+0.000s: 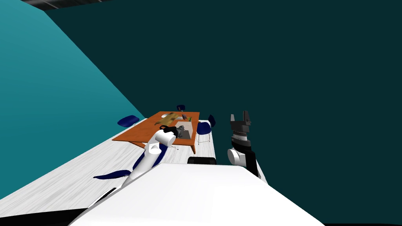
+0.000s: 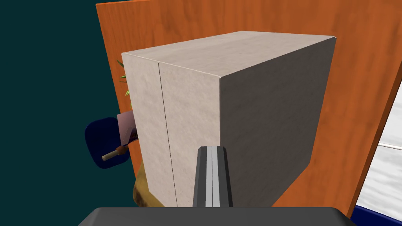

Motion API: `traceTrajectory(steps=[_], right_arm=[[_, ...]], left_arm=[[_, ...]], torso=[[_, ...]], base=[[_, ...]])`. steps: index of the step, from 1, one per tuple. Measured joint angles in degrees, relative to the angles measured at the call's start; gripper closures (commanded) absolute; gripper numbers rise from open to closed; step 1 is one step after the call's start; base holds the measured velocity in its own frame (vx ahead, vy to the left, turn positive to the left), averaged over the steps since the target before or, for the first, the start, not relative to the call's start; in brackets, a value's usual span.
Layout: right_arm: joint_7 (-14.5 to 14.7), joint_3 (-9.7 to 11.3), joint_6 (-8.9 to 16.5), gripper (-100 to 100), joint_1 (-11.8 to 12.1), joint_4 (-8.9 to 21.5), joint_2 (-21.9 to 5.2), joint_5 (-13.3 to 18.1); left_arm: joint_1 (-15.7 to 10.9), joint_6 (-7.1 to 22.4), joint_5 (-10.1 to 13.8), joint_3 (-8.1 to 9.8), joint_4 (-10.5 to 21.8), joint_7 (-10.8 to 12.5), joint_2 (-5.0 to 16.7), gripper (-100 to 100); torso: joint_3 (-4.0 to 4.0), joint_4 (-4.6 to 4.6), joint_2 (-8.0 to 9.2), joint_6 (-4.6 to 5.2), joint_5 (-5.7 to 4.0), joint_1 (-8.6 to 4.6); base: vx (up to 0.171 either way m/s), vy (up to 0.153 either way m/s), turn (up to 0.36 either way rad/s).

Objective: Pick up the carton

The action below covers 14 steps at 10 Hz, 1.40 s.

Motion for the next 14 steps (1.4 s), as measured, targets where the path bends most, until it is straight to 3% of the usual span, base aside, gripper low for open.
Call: traceTrajectory(steps=[1,8,9,10,14], right_arm=[[0.0,0.0,0.0,0,0.0,0.0,0.0,0.0],[0.0,0.0,0.0,0,0.0,0.0,0.0,0.0],[0.0,0.0,0.0,0,0.0,0.0,0.0,0.0],[0.0,0.0,0.0,0,0.0,0.0,0.0,0.0],[0.0,0.0,0.0,0,0.0,0.0,0.0,0.0]], left_arm=[[0.0,0.0,0.0,0.0,0.0,0.0,0.0,-100],[1.2,6.0,2.4,-0.11,-6.9,1.9,1.5,-100],[1.2,6.2,2.4,-0.09,-7.0,1.9,1.6,0],[1.2,6.2,2.4,-0.09,-7.0,1.9,1.6,-100],[0.8,3.0,1.8,-0.04,-2.9,0.8,0.8,-100]], torso=[[0.0,0.0,0.0,0.0,0.0,0.0],[-0.02,-0.01,-0.04,-0.01,0.06,0.28],[-0.02,-0.01,-0.03,0.0,0.04,0.15],[-0.01,0.0,-0.01,0.0,0.02,0.05],[-0.02,-0.01,-0.02,0.01,-0.01,-0.06]], base=[[0.008,0.04,0.018],[0.017,0.072,0.015],[0.001,0.006,-0.001],[0.005,-0.005,-0.033],[0.005,-0.013,-0.017]])
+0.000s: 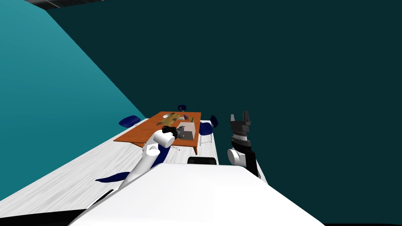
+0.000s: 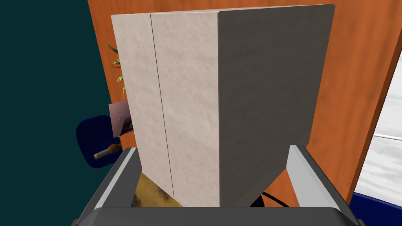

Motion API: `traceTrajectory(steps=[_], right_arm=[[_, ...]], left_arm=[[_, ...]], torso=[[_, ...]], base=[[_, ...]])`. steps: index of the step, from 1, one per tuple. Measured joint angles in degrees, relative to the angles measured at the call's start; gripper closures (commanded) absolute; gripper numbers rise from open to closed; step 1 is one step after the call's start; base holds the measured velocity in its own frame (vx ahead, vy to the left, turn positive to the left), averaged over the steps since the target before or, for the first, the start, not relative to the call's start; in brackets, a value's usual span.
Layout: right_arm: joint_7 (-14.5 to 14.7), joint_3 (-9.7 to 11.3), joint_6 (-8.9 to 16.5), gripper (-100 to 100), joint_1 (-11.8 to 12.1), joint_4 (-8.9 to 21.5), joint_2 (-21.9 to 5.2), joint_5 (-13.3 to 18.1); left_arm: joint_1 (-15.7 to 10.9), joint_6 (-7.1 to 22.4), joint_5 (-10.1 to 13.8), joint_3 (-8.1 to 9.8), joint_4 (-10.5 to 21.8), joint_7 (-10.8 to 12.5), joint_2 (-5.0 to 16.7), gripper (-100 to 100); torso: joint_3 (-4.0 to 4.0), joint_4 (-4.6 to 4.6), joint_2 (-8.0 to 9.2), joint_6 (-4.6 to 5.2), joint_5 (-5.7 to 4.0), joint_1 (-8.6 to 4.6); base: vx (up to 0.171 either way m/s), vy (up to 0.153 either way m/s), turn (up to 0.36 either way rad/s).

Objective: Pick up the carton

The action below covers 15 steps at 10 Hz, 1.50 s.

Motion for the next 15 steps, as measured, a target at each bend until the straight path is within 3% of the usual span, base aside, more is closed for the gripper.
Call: traceTrajectory(steps=[1,5,7,10,11,12,13,15], right_arm=[[0.0,0.0,0.0,0,0.0,0.0,0.0,0.0],[0.0,0.0,0.0,0,0.0,0.0,0.0,0.0],[0.0,0.0,0.0,0,0.0,0.0,0.0,0.0],[0.0,0.0,0.0,0,0.0,0.0,0.0,0.0],[0.0,0.0,0.0,0,0.0,0.0,0.0,0.0],[0.0,0.0,0.0,0,0.0,0.0,0.0,0.0],[0.0,0.0,0.0,0,0.0,0.0,0.0,0.0],[0.0,0.0,0.0,0,0.0,0.0,0.0,0.0]], left_arm=[[0.0,-0.1,0.0,0.0,0.1,0.0,0.0,100],[0.0,-0.1,0.0,0.0,0.1,0.0,0.0,100],[0.0,-0.1,0.0,0.0,0.1,0.0,0.0,-100],[-0.1,0.3,-1.2,0.38,-1.4,0.5,0.3,-100],[-0.1,0.3,-1.2,0.39,-1.4,0.6,0.3,0],[-0.1,0.3,-1.2,0.38,-1.4,0.6,0.3,-100],[-1.5,-0.9,-1.8,1.37,0.4,0.0,1.4,-100],[-2.0,-4.0,-0.6,5.43,4.6,-1.2,4.1,-100]], torso=[[0.01,0.0,0.02,-0.01,0.0,0.03],[0.02,0.01,0.03,-0.01,0.01,0.05],[0.02,0.01,0.03,-0.01,0.01,0.06],[0.19,0.07,0.33,0.01,-0.13,-0.58],[0.13,0.06,0.22,0.0,-0.09,-0.31],[0.07,0.03,0.11,0.0,-0.03,-0.07],[0.29,0.1,0.53,0.06,0.04,0.32],[0.34,0.14,0.57,0.04,0.06,0.3]], base=[[0.0,0.0,0.0],[0.0,0.0,0.0],[-0.02,-0.047,0.0],[-0.064,-0.132,0.01],[-0.006,-0.014,0.001],[-0.175,0.089,-0.365],[-0.23,0.1,-0.504],[-0.073,0.031,-0.301]])
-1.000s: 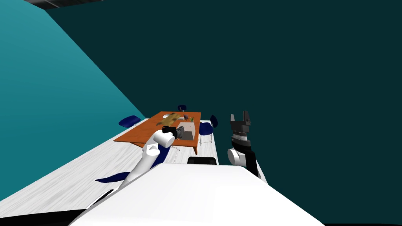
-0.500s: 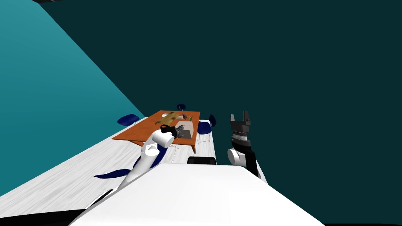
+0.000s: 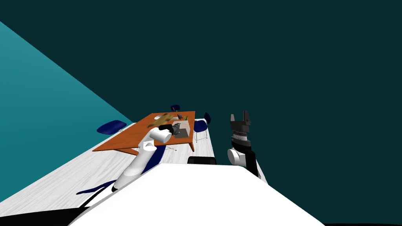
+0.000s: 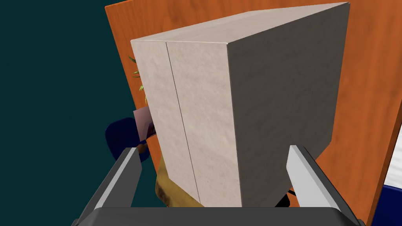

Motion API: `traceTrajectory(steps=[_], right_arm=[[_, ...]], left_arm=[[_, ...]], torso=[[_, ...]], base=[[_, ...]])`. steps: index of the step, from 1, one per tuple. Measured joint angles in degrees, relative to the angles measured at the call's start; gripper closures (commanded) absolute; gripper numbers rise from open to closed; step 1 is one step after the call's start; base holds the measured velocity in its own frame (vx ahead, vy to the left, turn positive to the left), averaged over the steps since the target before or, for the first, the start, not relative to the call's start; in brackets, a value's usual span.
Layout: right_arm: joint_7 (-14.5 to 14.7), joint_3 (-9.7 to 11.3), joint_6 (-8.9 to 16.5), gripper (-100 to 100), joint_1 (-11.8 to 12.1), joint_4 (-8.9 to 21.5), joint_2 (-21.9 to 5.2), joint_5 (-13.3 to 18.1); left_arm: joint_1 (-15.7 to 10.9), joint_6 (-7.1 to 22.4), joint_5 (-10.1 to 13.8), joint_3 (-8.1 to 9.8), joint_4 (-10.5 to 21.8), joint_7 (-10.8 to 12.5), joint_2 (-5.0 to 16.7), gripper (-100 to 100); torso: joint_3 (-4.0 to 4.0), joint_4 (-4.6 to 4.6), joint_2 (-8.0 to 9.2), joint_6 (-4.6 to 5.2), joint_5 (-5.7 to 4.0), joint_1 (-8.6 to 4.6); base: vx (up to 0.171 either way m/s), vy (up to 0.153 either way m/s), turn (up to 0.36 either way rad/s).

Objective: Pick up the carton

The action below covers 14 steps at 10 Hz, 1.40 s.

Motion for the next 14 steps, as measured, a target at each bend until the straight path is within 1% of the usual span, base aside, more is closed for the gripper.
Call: traceTrajectory(steps=[1,2,3,4,5,6,7,8,9,10,11,12,13,14], right_arm=[[0.0,0.0,0.0,0,0.0,0.0,0.0,0.0],[0.0,0.0,0.0,0,0.0,0.0,0.0,0.0],[0.0,0.0,0.0,0,0.0,0.0,0.0,0.0],[0.0,0.0,0.0,0,0.0,0.0,0.0,0.0],[0.0,0.0,0.0,0,0.0,0.0,0.0,0.0],[0.0,0.0,0.0,0,0.0,0.0,0.0,0.0],[0.0,0.0,0.0,0,0.0,0.0,0.0,0.0],[0.0,0.0,0.0,0,0.0,0.0,0.0,0.0],[0.0,0.0,0.0,0,0.0,0.0,0.0,0.0],[0.0,0.0,0.0,0,0.0,0.0,0.0,0.0],[0.0,0.0,0.0,0,0.0,0.0,0.0,0.0],[0.0,0.1,0.0,0,0.0,0.0,0.0,0.0],[0.0,0.2,0.0,0,-0.1,0.0,0.0,0.0],[0.0,0.2,0.1,0,0.0,0.0,-0.1,0.0]], left_arm=[[-0.5,0.1,-0.3,0.8,1.9,0.1,0.0,-100],[-0.7,0.3,-0.6,0.98,4.0,0.2,-0.1,-100],[-0.2,0.0,-0.5,1.18,5.2,0.2,-0.1,-100],[-0.8,-1.4,-0.6,2.61,6.6,-0.5,1.4,-100],[-1.2,-3.2,-0.4,4.47,8.1,-1.2,3.0,-100],[-2.5,-4.0,-0.5,6.0,10.5,-1.4,3.5,-100],[-1.7,-4.1,-0.7,6.99,11.6,-1.3,3.5,-100],[-1.6,-4.1,-0.2,7.63,13.1,-1.4,3.8,-100],[-1.8,-4.0,-0.3,7.67,14.7,-1.4,3.8,-100],[-2.1,-4.1,-0.5,7.52,16.5,-1.4,3.7,-100],[-2.9,-5.1,-0.1,9.3,17.7,-2.1,5.5,-100],[-3.3,-6.6,0.3,11.44,19.0,-2.9,7.1,-100],[-4.0,-7.6,0.0,12.96,20.9,-3.1,7.6,-100],[-3.7,-8.0,-0.2,13.75,22.1,-3.0,7.6,-100]], torso=[[-0.19,-0.08,-0.34,-0.07,-0.01,-0.06],[-0.33,-0.13,-0.56,-0.07,-0.02,-0.12],[-0.38,-0.15,-0.64,-0.07,-0.03,-0.15],[-0.09,-0.06,-0.09,0.02,-0.02,-0.03],[0.09,0.03,0.17,-0.02,0.0,0.02],[-0.03,-0.01,-0.07,-0.01,0.0,0.04],[-0.2,-0.08,-0.35,-0.09,0.02,0.04],[-0.32,-0.13,-0.55,-0.09,0.0,-0.02],[-0.38,-0.15,-0.65,-0.07,-0.01,-0.07],[-0.4,-0.16,-0.68,-0.07,-0.01,-0.08],[-0.15,-0.07,-0.21,0.01,-0.02,0.01],[0.07,0.02,0.13,0.03,-0.02,-0.06],[0.04,0.03,0.05,0.17,-0.08,-0.24],[-0.07,-0.02,-0.15,0.14,-0.1,-0.32]], base=[[0.02,0.0,0.072],[0.027,-0.008,0.025],[-0.179,0.039,-0.394],[-0.232,0.05,-0.457],[-0.115,0.044,-0.417],[-0.025,0.032,-0.18],[0.013,0.004,0.03],[0.024,-0.004,0.027],[0.019,-0.004,-0.002],[-0.151,0.026,-0.388],[-0.229,0.019,-0.453],[-0.136,0.014,-0.374],[-0.045,0.023,-0.201],[0.0,0.009,-0.007]])
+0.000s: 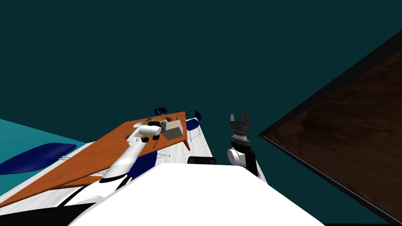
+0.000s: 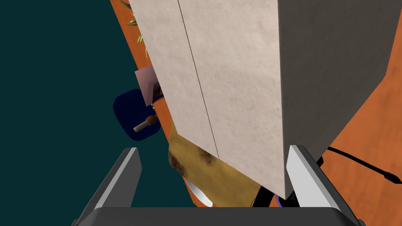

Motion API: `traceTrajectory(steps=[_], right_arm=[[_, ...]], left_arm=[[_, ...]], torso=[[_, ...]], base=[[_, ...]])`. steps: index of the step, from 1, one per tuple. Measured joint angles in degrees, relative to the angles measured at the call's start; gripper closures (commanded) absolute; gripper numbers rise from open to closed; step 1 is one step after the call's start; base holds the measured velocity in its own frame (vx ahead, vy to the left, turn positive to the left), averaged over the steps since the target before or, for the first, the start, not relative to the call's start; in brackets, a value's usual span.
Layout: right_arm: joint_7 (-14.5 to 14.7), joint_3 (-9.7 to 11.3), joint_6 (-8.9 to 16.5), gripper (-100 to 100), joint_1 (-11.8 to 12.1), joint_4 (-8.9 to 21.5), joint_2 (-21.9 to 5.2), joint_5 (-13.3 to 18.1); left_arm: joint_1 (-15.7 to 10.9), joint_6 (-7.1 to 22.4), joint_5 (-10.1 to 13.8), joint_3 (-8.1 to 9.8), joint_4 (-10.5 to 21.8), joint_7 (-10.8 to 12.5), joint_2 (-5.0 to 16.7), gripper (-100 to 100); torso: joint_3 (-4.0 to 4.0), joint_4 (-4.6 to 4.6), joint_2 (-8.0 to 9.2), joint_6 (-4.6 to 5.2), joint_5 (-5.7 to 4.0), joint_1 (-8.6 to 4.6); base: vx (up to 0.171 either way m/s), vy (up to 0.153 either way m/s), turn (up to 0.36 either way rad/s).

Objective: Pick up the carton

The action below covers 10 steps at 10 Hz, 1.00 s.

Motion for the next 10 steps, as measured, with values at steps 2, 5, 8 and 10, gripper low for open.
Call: traceTrajectory(steps=[2,5,8,10], right_arm=[[0.0,0.0,0.0,0,0.0,0.0,0.0,0.0],[0.0,0.0,0.0,0,0.0,0.0,0.0,0.0],[0.0,0.2,0.0,0,-0.1,0.0,0.0,0.0],[0.0,0.2,0.0,0,-0.1,0.0,0.0,0.0]], left_arm=[[-0.2,-0.9,-0.3,0.01,4.0,0.0,-0.2,-100],[-1.4,-1.7,-0.9,1.14,7.8,-0.4,0.8,-100],[-1.4,-4.8,0.1,6.13,11.4,-1.7,3.6,-100],[-2.3,-4.6,-0.3,6.32,14.6,-1.5,3.6,-100]], torso=[[-0.17,-0.07,-0.28,-0.01,-0.02,-0.1],[0.07,0.02,0.17,0.09,-0.03,-0.04],[0.07,0.05,0.08,0.21,-0.18,-0.47],[-0.12,-0.03,-0.23,0.19,-0.17,-0.45]], base=[[0.014,-0.002,0.018],[-0.132,0.015,-0.262],[-0.056,-0.009,-0.211],[0.019,-0.004,0.016]])
